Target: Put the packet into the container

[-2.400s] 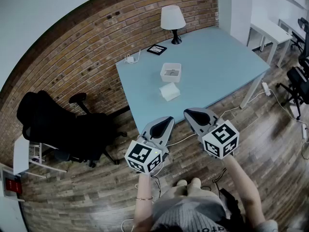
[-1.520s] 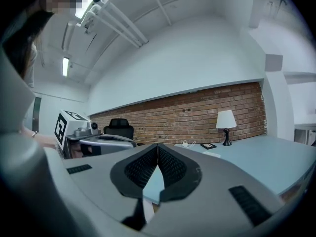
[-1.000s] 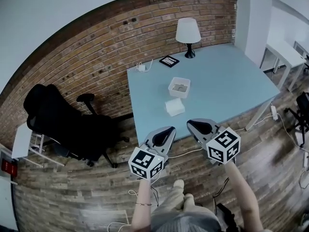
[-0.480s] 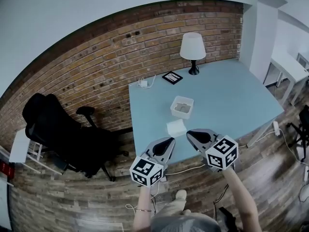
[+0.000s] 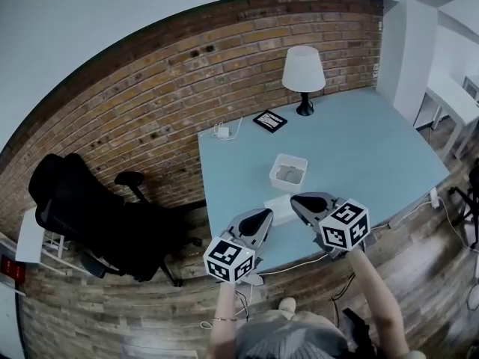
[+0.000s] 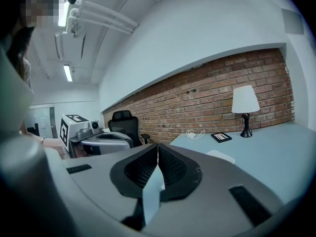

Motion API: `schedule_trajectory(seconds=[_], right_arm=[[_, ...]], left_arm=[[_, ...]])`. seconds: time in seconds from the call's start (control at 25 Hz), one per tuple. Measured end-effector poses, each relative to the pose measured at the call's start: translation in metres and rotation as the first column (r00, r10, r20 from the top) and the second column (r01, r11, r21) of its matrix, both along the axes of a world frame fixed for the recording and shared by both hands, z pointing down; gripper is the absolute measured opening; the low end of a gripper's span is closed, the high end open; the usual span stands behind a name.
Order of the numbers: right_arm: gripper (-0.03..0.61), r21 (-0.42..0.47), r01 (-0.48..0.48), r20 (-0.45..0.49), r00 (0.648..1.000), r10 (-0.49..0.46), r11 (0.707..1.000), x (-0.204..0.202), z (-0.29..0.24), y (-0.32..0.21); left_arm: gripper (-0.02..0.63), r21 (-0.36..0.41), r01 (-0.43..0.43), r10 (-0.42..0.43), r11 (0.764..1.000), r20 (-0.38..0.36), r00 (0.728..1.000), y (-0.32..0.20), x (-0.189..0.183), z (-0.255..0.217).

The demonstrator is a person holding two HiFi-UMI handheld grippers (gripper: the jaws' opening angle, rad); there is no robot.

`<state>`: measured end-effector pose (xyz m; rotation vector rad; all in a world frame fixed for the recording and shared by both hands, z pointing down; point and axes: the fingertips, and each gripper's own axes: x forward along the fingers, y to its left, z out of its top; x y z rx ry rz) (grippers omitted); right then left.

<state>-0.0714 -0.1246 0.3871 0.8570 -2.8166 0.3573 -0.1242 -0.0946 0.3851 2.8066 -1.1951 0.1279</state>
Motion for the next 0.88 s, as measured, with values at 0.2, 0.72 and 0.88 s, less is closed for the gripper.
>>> schedule_trajectory(seconds=[0.2, 0.72, 0.88], right_arm=[[0.015, -0.100, -0.037, -0.009, 0.999, 0.036, 0.994, -0.001, 0.024, -0.030], [0.130, -0.408, -0.059, -0.113, 0.994, 0.013, 0.911, 0.002, 0.135, -0.073], [0.130, -0.458, -0.067, -0.155, 0.988, -0.006, 0.887, 0.000, 0.160, -0.081]], left_arm=[[0.008, -0.043, -0.001, -0.001, 0.999, -0.044, 0.999, -0.022, -0.009, 0.009], [0.008, -0.153, 0.023, -0.025, 0.988, -0.008, 1.000, -0.060, -0.005, 0.066], [0.008, -0.166, 0.035, -0.036, 0.985, -0.005, 0.999, -0.068, -0.006, 0.079]])
